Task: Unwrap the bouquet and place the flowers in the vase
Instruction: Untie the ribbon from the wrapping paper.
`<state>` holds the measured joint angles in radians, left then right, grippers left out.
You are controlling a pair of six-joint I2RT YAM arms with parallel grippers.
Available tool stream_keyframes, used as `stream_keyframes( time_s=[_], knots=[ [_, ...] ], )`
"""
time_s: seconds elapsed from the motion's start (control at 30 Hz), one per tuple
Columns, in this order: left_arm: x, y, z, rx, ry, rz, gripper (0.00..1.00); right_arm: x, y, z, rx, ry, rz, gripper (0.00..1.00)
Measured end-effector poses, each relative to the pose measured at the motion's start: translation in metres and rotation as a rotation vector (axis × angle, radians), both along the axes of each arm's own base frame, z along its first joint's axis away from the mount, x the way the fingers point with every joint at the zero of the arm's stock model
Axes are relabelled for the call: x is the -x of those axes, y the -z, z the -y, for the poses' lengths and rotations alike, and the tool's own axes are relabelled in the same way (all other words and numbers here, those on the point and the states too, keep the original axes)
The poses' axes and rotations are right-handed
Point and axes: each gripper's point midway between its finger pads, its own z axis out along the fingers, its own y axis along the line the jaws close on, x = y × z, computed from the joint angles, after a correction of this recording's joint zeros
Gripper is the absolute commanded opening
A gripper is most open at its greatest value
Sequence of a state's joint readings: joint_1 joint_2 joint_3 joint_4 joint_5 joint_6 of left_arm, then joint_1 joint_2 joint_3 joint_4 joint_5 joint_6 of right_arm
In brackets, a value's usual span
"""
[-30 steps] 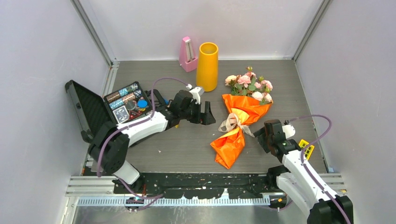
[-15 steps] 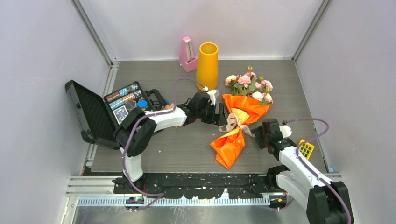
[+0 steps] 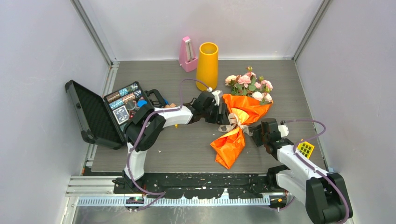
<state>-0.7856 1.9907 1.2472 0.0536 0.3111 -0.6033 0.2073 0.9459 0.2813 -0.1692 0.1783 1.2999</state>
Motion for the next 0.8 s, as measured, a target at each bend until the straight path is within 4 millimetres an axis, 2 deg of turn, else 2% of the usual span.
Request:
stream_keyframes(
  time_s=[0.17,0.2,0.37,0.47,0.5,0.67,0.77,0.8],
  knots=[
    [0.001,0.006,0.005,-0.003,0.008,-0.012,0.57,-0.004,0.000,-0.003,-0.025,0.003,0.018,0.47],
    [0.001,0.008,0.006,-0.003,0.008,-0.016,0.51,-0.004,0.000,-0.004,-0.029,0.002,0.019,0.46],
    [0.001,0.013,0.012,0.005,0.009,-0.038,0.18,-0.001,0.004,-0.006,-0.050,0.004,0.015,0.18],
    [0.002,0.012,0.013,0.010,0.012,-0.040,0.05,0.003,0.010,-0.006,-0.052,0.005,0.002,0.03],
    [0.001,0.012,0.014,0.013,0.014,-0.035,0.01,0.003,0.011,-0.006,-0.051,0.005,0.000,0.02],
    [-0.001,0.004,0.015,0.025,0.017,-0.009,0.00,0.003,0.007,-0.004,-0.041,0.002,0.013,0.00],
    [-0.002,-0.016,0.014,0.048,0.017,0.028,0.00,0.005,-0.002,0.000,-0.017,-0.001,0.038,0.00],
    [-0.002,-0.029,0.013,0.063,0.019,0.055,0.00,0.005,-0.007,0.001,-0.007,-0.001,0.051,0.00]
  ],
)
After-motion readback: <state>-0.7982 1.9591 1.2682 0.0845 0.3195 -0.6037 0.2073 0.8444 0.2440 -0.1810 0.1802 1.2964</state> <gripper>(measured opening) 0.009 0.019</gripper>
